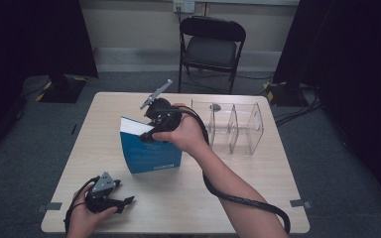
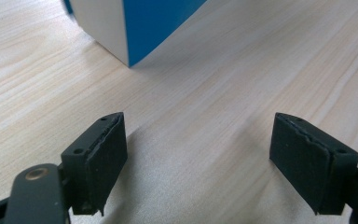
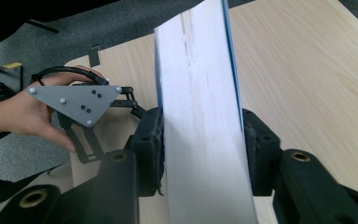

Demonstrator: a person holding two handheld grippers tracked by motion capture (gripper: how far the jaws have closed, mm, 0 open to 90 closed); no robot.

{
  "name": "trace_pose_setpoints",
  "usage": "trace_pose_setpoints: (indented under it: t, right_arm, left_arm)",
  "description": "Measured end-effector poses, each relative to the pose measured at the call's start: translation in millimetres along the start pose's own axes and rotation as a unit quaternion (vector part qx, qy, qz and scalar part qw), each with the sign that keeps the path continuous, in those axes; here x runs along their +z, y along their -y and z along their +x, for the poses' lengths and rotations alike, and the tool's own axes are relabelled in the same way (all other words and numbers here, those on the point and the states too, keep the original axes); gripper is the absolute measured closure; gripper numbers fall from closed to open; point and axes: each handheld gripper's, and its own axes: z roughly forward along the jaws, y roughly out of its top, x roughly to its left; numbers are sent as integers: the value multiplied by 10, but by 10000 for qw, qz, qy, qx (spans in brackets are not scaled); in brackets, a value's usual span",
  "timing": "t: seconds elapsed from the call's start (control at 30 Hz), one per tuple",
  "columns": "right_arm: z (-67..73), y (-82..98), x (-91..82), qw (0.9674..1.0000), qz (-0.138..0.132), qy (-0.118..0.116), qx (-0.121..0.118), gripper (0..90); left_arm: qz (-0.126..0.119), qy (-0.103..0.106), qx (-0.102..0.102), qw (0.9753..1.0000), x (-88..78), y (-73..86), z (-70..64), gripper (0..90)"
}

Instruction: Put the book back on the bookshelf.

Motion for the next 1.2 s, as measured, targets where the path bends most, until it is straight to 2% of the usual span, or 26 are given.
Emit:
trace_pose_setpoints:
  t: [0.07,0.1,0.13,0.17,0.33,0.43,0.47,0.57,0.67,0.97,1.2]
  right_arm:
    - [-8,-9,19,9999,-17,31,-108,498]
    - [-4,-14,23,9994,44,218,-250,448]
    - [-4,-14,23,9994,44,218,-250,448]
    - [-28,1,24,9989,59,301,-354,444]
    - [-61,44,15,9986,82,315,-421,456]
    - [-39,41,5,9988,219,183,-397,518]
    - [-29,54,2,9985,176,212,-468,540]
    - [-32,61,-10,9988,175,159,-417,567]
    - [3,53,-1,9988,163,223,-401,601]
    - [24,49,0,9990,163,268,-309,610]
    - [52,34,6,9991,158,386,-99,614]
  left_arm:
    - [3,6,48,10000,-7,4,10,186]
    - [5,-11,44,10000,-11,7,10,186]
    - [4,-18,52,10000,-14,9,12,186]
    - [-10,-8,14,10000,-15,14,9,186]
    - [-7,10,0,10000,-22,19,12,186]
    - [13,-15,12,10000,-22,16,6,183]
    - [22,-16,12,10000,-23,16,6,182]
    - [-3,-11,8,10000,-19,17,6,182]
    - [1,-17,14,10000,-20,17,5,182]
    - [-13,18,-12,10000,-21,19,13,183]
    - [-6,32,0,10000,-20,16,22,183]
